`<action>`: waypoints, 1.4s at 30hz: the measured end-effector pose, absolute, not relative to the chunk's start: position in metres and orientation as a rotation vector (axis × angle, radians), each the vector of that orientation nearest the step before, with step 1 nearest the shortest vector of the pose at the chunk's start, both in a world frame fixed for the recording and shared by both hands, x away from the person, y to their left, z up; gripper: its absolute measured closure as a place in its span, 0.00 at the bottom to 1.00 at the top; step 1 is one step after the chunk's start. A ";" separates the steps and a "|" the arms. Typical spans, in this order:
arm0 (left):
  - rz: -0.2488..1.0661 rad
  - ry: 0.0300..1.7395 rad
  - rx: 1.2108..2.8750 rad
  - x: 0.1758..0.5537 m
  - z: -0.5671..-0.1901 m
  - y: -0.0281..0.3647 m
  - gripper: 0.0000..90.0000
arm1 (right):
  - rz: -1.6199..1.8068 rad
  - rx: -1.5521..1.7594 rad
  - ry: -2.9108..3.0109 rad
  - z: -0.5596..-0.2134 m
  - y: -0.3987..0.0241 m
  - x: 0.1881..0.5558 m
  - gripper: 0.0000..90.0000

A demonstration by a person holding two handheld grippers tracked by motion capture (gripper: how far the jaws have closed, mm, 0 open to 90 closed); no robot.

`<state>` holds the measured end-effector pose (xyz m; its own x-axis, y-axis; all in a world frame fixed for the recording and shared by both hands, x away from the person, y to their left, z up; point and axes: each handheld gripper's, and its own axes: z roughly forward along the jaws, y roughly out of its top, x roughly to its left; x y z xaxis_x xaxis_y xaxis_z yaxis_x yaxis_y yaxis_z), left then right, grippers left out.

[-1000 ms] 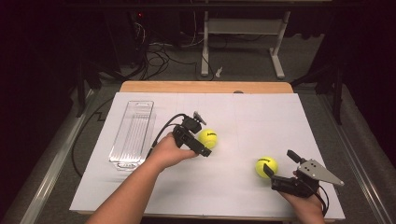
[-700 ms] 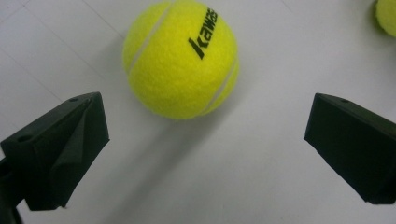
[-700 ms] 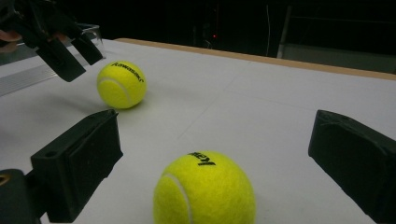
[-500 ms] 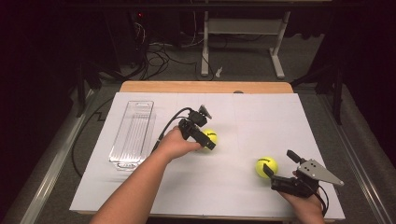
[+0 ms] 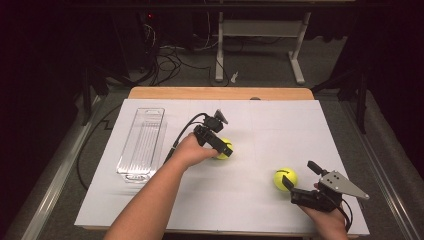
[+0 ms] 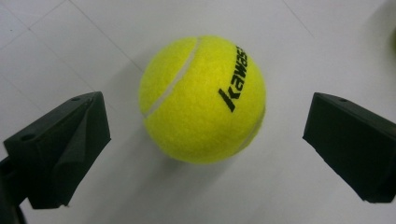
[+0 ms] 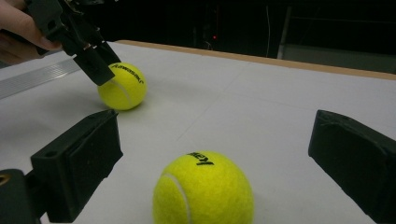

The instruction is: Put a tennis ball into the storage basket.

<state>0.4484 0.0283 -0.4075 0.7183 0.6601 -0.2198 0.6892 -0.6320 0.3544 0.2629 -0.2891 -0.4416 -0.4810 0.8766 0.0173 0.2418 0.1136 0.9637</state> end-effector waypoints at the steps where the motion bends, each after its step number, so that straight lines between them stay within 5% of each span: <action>1: -0.088 1.038 2.510 0.448 -0.409 0.027 0.02 | 1.391 1.086 1.809 -0.442 -0.289 0.263 0.03; 20: -0.064 1.059 2.536 0.449 -0.421 0.019 0.19 | 1.391 1.084 1.812 -0.442 -0.289 0.263 0.03; 24: -0.051 1.050 2.550 0.449 -0.422 0.019 0.29 | 1.390 1.086 1.811 -0.442 -0.289 0.263 0.03; 42: -0.045 1.049 2.562 0.435 -0.407 0.028 0.30 | 1.388 1.082 1.811 -0.442 -0.289 0.263 0.03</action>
